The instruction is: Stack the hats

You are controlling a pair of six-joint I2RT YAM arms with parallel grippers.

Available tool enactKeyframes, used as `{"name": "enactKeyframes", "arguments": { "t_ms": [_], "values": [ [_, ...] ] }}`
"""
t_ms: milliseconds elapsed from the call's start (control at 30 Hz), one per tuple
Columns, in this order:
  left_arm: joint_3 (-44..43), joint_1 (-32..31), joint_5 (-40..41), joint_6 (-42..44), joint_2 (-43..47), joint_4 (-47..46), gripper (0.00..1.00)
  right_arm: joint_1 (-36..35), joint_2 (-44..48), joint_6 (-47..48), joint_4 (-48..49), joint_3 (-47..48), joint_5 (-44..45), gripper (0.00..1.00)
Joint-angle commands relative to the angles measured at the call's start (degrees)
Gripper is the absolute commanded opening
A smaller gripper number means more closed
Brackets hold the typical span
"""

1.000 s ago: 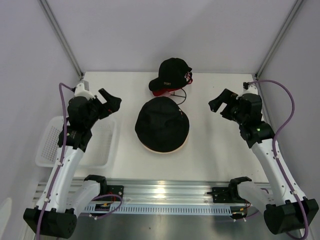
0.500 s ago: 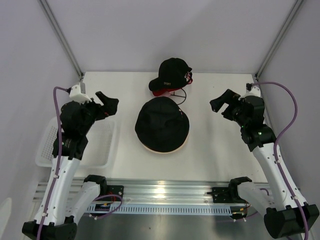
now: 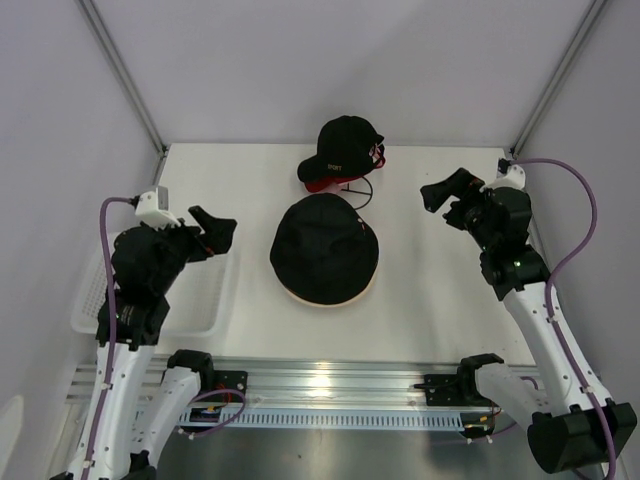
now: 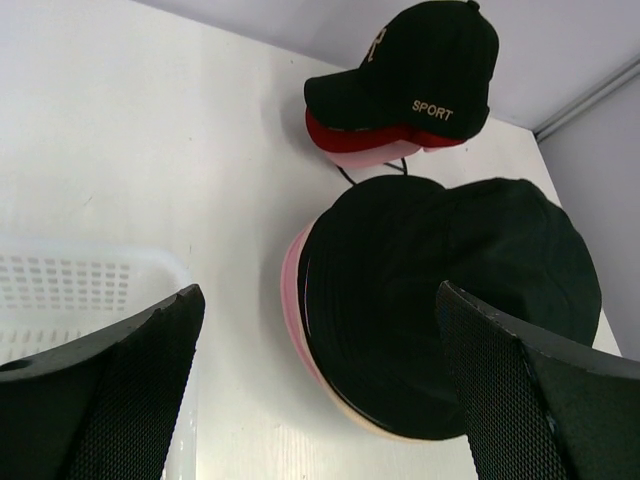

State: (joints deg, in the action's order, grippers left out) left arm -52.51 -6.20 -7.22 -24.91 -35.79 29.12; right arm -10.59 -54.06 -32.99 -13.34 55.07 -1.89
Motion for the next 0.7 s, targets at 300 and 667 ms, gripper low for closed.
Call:
{"name": "enactKeyframes", "arguments": {
  "t_ms": [300,667],
  "values": [
    [3.82,0.4,8.54,3.46,12.32,1.99,1.0,0.22,-1.92,5.57,1.92,1.09,4.53,0.99],
    [8.91,0.4,9.43,4.25,13.83,0.06,1.0,0.22,1.06,6.53,0.25,-1.63,5.67,0.99]
  ]
}}
